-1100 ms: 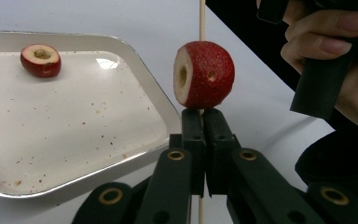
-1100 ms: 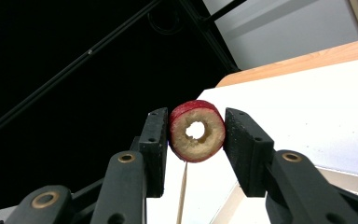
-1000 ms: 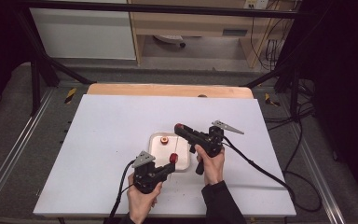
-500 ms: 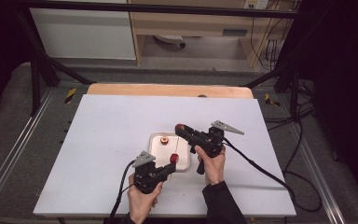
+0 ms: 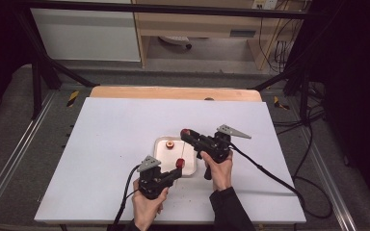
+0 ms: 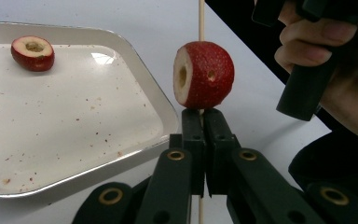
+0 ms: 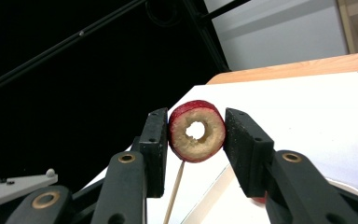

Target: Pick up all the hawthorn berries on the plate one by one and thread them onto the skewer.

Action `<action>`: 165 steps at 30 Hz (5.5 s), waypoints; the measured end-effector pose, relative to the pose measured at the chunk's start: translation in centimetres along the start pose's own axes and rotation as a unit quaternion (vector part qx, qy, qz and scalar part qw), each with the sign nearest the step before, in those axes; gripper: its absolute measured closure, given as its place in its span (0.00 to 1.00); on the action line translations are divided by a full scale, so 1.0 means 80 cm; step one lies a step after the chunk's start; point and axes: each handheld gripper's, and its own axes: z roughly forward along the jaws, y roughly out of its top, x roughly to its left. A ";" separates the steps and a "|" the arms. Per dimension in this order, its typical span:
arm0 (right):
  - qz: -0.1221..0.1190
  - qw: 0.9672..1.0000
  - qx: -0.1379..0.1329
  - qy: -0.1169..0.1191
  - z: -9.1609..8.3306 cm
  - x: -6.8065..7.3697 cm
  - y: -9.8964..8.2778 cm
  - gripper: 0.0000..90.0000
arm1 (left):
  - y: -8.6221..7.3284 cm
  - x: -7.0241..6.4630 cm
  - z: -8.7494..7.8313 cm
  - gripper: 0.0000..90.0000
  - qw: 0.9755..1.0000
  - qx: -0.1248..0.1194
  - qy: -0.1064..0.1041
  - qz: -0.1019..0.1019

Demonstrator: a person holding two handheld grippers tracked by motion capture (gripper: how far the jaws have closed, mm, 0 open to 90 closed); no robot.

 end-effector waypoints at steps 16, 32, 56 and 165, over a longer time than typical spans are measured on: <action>-0.052 0.999 -0.009 -0.008 -0.002 0.007 -0.013 0.68 | -0.004 -0.004 0.006 0.98 0.999 -0.015 0.001 -0.039; 0.038 0.998 0.043 0.006 -0.004 0.005 -0.001 0.68 | -0.002 -0.002 -0.009 0.98 0.999 0.000 0.038 0.030; 0.119 0.990 0.079 0.004 0.016 0.009 0.009 0.68 | 0.001 0.001 -0.039 0.99 0.993 -0.007 0.081 0.087; -0.057 0.994 0.088 -0.011 -0.019 0.026 -0.004 0.35 | -0.005 0.013 -0.033 0.98 0.996 -0.052 0.040 0.053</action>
